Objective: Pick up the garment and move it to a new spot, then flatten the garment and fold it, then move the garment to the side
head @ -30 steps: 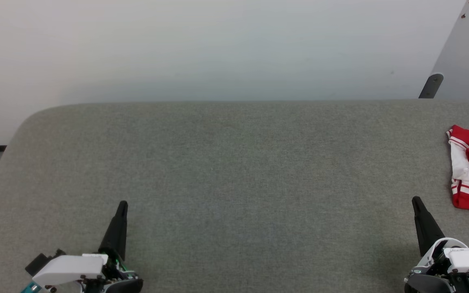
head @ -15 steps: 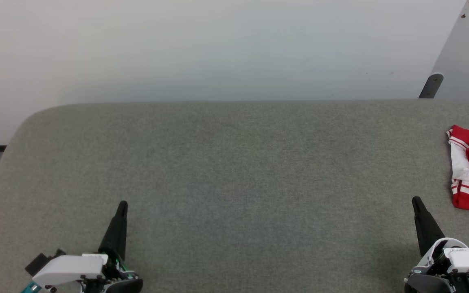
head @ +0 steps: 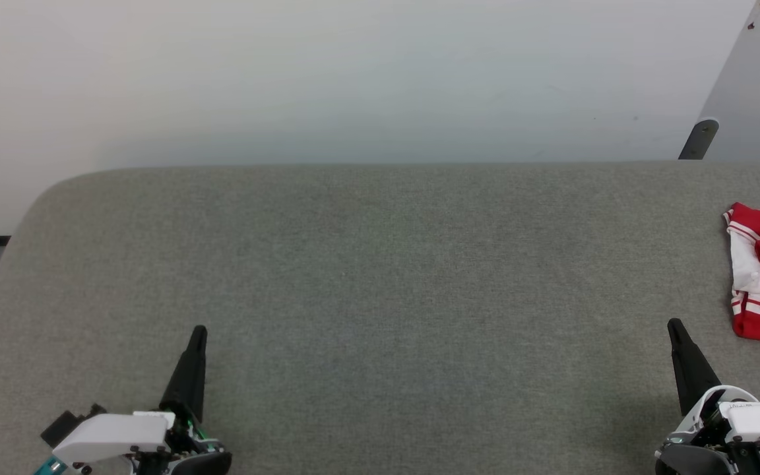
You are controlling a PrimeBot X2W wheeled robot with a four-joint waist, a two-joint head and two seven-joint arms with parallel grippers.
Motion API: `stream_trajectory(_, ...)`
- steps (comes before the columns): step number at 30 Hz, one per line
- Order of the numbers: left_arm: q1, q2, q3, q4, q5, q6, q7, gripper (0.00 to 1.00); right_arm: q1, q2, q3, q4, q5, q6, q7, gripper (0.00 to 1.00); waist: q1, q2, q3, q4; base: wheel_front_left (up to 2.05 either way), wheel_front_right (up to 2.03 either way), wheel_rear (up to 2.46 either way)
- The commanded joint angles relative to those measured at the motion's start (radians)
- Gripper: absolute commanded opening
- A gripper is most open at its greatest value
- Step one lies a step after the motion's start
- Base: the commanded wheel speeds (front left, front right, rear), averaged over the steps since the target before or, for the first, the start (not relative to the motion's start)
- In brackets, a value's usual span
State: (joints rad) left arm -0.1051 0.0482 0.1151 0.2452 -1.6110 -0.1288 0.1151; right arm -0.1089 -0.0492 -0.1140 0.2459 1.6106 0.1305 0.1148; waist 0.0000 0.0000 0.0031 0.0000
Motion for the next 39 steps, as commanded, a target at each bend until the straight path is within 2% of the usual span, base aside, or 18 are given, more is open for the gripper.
stream_trajectory(1, -0.009, 0.0, 0.002, 0.0, -0.002, -0.004, 0.003, 0.0, -0.003, -0.002, 0.0, 0.0, 0.005, 0.0, 0.002, 0.0, 0.0, 0.0, 0.0, 0.0, 0.0, 0.0, 0.0)
stream_trajectory(39, -0.009, 0.0, 0.002, 0.0, -0.002, -0.004, 0.003, 0.0, -0.003, -0.002, 0.0, 0.0, 0.004, 0.0, 0.002, 0.0, 0.0, 0.0, 0.0, 0.0, 0.0, 0.0, 0.0)
